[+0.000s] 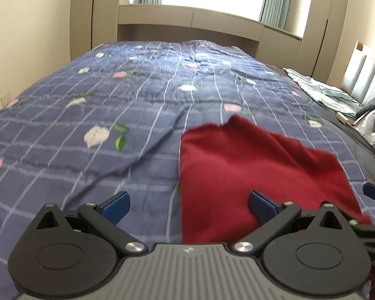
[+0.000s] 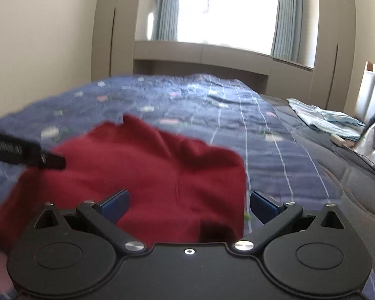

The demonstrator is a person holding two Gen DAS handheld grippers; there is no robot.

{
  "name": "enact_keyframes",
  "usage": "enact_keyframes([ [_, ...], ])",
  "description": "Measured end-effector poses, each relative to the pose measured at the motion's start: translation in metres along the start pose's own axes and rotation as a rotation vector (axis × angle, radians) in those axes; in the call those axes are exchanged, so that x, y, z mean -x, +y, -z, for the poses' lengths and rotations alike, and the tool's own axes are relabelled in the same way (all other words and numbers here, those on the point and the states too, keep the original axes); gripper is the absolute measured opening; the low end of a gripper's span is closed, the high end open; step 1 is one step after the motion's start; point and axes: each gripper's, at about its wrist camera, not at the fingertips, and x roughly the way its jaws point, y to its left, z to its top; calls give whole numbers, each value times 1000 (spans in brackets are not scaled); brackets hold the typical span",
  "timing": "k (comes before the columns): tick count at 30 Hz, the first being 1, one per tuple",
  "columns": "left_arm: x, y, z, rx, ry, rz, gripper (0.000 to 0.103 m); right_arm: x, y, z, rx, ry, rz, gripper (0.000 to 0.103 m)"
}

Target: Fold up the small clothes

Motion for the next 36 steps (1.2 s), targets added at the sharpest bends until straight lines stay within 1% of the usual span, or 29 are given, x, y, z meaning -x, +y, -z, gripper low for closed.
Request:
enact_keyframes([
  [2, -2, 5, 7, 27, 6, 22, 102, -2, -3, 6, -43, 17, 1, 102],
  [4, -8, 11, 10, 65, 30, 47, 103, -7, -8, 8, -86, 37, -8, 102],
  [7, -19, 14, 13, 101, 52, 68, 103, -13, -11, 11, -121, 70, -29, 102],
  [11, -21, 12, 17, 91, 39, 60, 103, -11, -16, 14, -157, 70, -55, 102],
  [16, -15, 14, 7, 101, 66, 69, 102, -9, -31, 17, -233, 62, -106, 102],
  [21, -6, 15, -2, 92, 65, 71, 103, -8, -30, 16, -239, 58, -107, 102],
  [23, -3, 14, -3, 78, 48, 86, 103, -8, -31, 16, -241, 58, -108, 102],
  [25, -1, 13, -4, 72, 38, 118, 103, -8, -32, 16, -248, 60, -113, 102],
  [27, -4, 11, -3, 65, 54, 149, 103, -8, -34, 16, -255, 61, -119, 102],
  [29, -11, 11, 0, 63, 89, 146, 103, -8, -36, 15, -267, 65, -128, 102],
  [33, -18, 18, 5, 121, 121, 178, 103, -12, -48, 14, -327, 78, -180, 103],
  [36, -23, 25, 1, 160, 159, 209, 103, -16, -58, 11, -380, 83, -213, 103],
])
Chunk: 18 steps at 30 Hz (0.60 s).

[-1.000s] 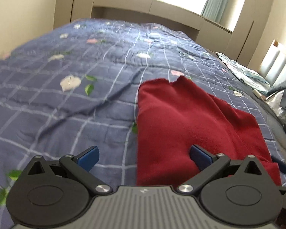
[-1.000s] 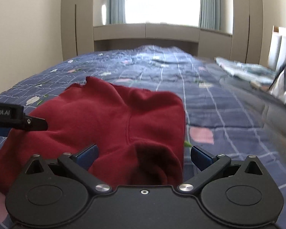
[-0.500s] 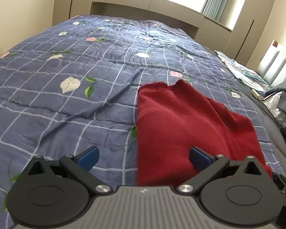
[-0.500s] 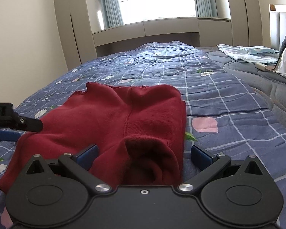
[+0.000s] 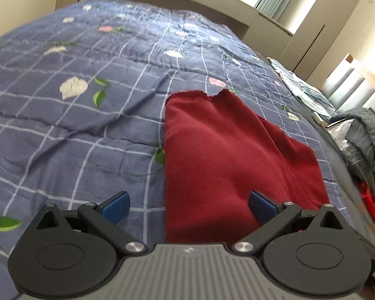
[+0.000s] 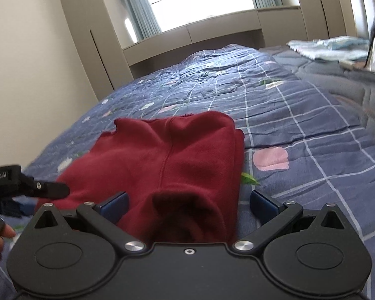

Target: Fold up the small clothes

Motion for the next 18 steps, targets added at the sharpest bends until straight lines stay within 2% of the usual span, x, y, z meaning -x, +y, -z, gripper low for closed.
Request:
enact_keyframes([
  [3, -3, 5, -6, 32, 28, 20, 103, -4, -8, -8, -65, 3, -29, 103],
  [7, -11, 7, -13, 60, 54, 9, 103, -11, -18, -15, -163, 0, -42, 103],
  [13, -15, -4, -11, 11, 28, -40, 103, -20, 0, -5, -49, -22, 49, 103],
  [18, -15, -6, -9, 7, 19, -45, 103, -16, -5, -2, -74, -44, 26, 101],
])
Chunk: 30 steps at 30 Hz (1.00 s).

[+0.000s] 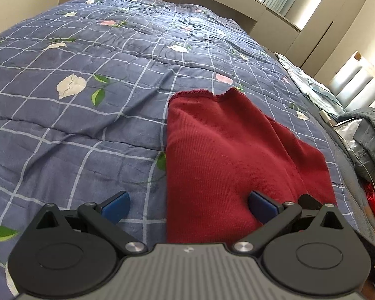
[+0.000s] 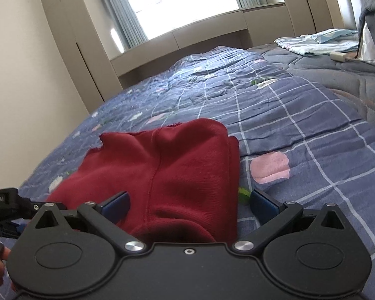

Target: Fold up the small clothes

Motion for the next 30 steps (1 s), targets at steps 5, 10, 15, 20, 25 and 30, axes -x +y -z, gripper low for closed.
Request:
enact_keyframes([
  [5, 0, 1, -1, 3, 9, 8, 103, 6, -4, 2, -23, -34, -11, 80],
  [10, 0, 2, -1, 5, 12, 10, 103, 8, -3, 5, -15, -38, -66, 58],
  [15, 0, 2, 0, 2, 10, 8, 103, 8, -4, 4, -22, -42, -77, 51],
  [20, 0, 2, 0, 10, 13, 4, 103, 8, -3, 5, -16, -43, -73, 51],
  [25, 4, -6, -1, -30, 3, -28, 102, 8, -3, 5, -17, -43, -74, 52],
  [30, 6, -9, -2, -33, 16, -19, 99, 7, -3, 5, -10, -42, -68, 52],
])
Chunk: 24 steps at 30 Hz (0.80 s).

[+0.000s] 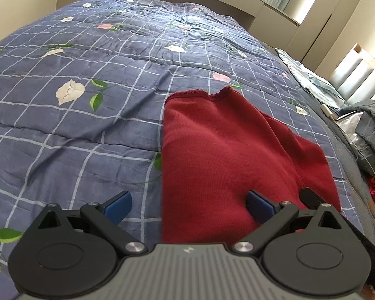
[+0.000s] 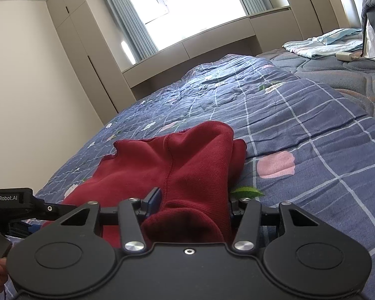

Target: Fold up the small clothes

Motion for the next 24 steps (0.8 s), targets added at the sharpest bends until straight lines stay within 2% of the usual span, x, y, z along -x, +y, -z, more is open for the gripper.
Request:
enact_keyframes([
  [2, 1, -1, 1, 1, 1, 5, 96, 0, 1, 0, 8, 2, 8, 52],
  [5, 2, -4, 2, -7, 1, 32, 87, -1, 7, -1, 36, 12, 29, 51],
  [7, 3, -5, 2, -1, 9, 58, 76, -2, 9, -2, 45, 18, 36, 50],
  [8, 4, -6, 1, 3, 12, 63, 76, -2, 9, -2, 48, 18, 38, 48],
  [14, 9, -10, 5, -12, -17, 41, 61, 0, 23, -1, 129, 10, 58, 34],
  [17, 15, -15, 4, -36, -34, 30, 48, 2, 31, -5, 163, 11, 65, 29],
  [19, 19, -16, 2, -42, -40, 33, 40, 5, 37, -8, 182, 2, 68, 28],
  [24, 32, -18, -2, -48, -67, 54, 32, 15, 56, -17, 213, -25, 59, 26],
])
